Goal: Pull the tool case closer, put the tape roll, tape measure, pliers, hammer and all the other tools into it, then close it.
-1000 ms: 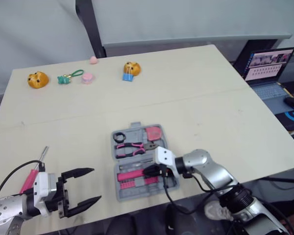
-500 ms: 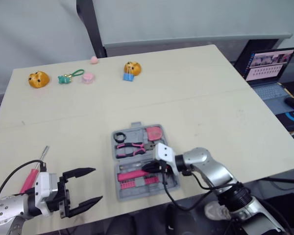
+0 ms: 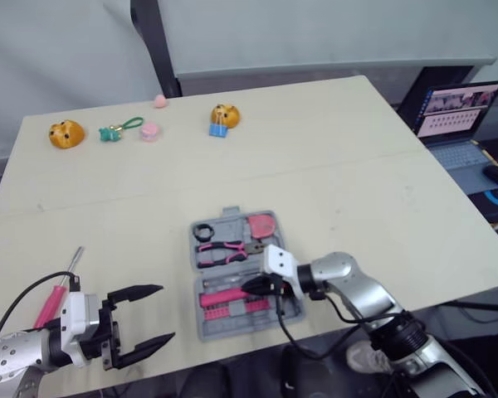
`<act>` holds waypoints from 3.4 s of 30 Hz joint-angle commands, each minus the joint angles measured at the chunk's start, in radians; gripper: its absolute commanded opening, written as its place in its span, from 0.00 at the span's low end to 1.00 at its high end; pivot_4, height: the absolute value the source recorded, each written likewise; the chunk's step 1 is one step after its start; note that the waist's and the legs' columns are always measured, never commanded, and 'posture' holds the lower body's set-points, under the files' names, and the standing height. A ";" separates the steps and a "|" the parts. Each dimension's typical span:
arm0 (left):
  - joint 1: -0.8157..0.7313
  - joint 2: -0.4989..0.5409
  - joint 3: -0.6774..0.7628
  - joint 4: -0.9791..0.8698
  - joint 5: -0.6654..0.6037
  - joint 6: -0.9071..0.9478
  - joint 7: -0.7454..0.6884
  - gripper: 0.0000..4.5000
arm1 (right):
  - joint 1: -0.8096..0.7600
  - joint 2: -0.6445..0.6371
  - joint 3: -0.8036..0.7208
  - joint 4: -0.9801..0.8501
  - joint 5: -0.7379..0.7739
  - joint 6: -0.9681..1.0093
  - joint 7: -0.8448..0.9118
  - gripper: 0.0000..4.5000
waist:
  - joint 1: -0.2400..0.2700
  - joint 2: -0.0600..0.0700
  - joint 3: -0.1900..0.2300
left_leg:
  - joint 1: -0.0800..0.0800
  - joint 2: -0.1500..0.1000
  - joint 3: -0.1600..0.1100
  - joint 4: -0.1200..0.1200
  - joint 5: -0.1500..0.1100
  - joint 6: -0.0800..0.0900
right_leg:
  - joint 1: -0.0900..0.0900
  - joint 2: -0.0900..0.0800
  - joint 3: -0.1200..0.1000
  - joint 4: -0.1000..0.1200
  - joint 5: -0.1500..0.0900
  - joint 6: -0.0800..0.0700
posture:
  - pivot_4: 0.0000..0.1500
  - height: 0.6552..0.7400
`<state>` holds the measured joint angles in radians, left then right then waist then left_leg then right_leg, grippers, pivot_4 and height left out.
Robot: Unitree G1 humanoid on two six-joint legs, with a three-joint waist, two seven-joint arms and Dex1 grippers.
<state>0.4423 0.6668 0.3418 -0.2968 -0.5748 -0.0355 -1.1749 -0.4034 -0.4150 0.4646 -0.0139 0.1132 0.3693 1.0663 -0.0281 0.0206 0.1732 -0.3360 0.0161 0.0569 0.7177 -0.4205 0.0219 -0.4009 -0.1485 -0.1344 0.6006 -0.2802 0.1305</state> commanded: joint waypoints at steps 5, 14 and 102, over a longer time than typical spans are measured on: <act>0.006 -0.005 0.002 -0.015 0.002 -0.014 0.000 1.00 | 0.025 -0.025 0.035 0.024 -0.045 -0.021 0.005 0.01 | 0.000 0.000 0.000 | 0.000 0.000 0.000 0.000 0.000 0.000 | 0.000 0.000 0.000 0.000 0.000 0.000 | 1.00 0.71; 0.002 -0.003 0.001 -0.018 0.002 -0.010 0.004 1.00 | 0.055 -0.041 0.060 0.056 -0.085 -0.051 -0.002 0.01 | 0.001 -0.001 0.000 | 0.000 0.000 0.000 0.000 0.000 0.000 | 0.000 0.000 0.000 0.000 0.000 0.000 | 1.00 0.71; 0.214 -0.115 0.211 -0.140 -0.017 0.253 0.330 0.03 | 0.647 -0.503 -0.796 -0.477 0.446 0.195 0.052 0.98 | 0.027 -0.005 0.010 | 0.000 0.002 0.004 -0.001 -0.003 0.003 | 0.000 -0.001 0.001 -0.010 0.002 -0.001 | 1.00 0.71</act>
<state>0.6418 0.5560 0.5131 -0.3852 -0.5632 0.1912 -0.8970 0.2630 -0.8957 -0.2854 -0.4460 0.5071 0.5545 1.0976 -0.0007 0.0151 0.1833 -0.3357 0.0176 0.0614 0.7174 -0.4232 0.0251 -0.4006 -0.1497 -0.1329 0.5907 -0.2781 0.1303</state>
